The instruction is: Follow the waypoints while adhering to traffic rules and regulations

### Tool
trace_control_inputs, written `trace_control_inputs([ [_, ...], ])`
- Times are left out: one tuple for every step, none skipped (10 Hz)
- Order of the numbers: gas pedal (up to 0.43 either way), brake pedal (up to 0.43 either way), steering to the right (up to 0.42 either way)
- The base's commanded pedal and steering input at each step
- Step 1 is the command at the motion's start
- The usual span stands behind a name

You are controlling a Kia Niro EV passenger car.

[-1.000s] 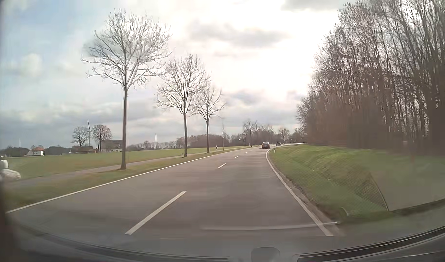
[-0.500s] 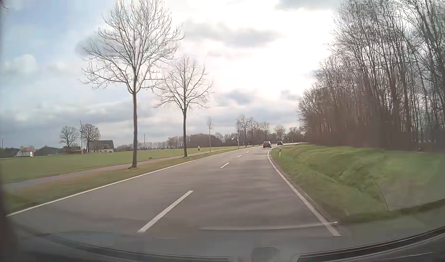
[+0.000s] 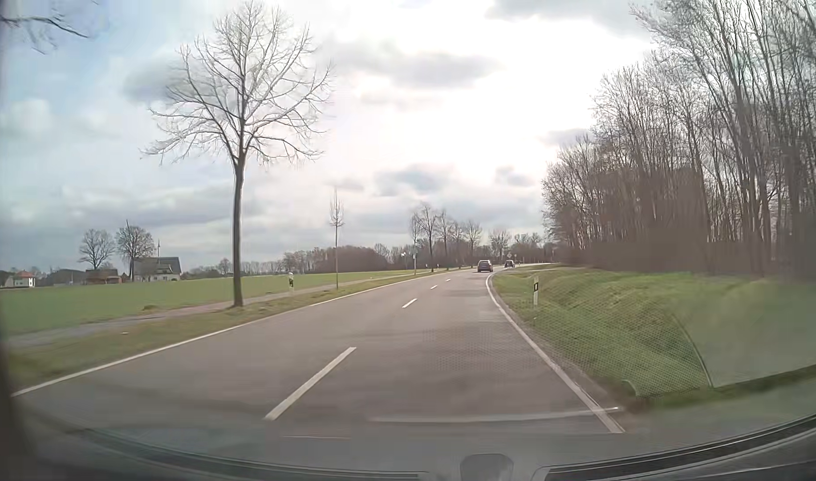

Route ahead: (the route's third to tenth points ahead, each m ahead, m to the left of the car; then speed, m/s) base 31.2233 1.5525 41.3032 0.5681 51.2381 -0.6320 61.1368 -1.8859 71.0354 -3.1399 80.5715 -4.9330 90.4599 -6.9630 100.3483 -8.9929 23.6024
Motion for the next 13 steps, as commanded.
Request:
trace_control_inputs([
  [0.268, 0.000, 0.019],
  [0.268, 0.000, 0.017],
  [0.268, 0.000, 0.016],
  [0.268, 0.000, 0.015],
  [0.268, 0.000, 0.015],
  [0.268, 0.000, 0.015],
  [0.268, 0.000, 0.015],
  [0.268, 0.000, 0.015],
  [0.260, 0.000, 0.015],
  [0.260, 0.000, 0.015],
  [0.248, 0.000, 0.015],
  [0.248, 0.000, 0.014],
  [0.240, 0.000, 0.014],
])
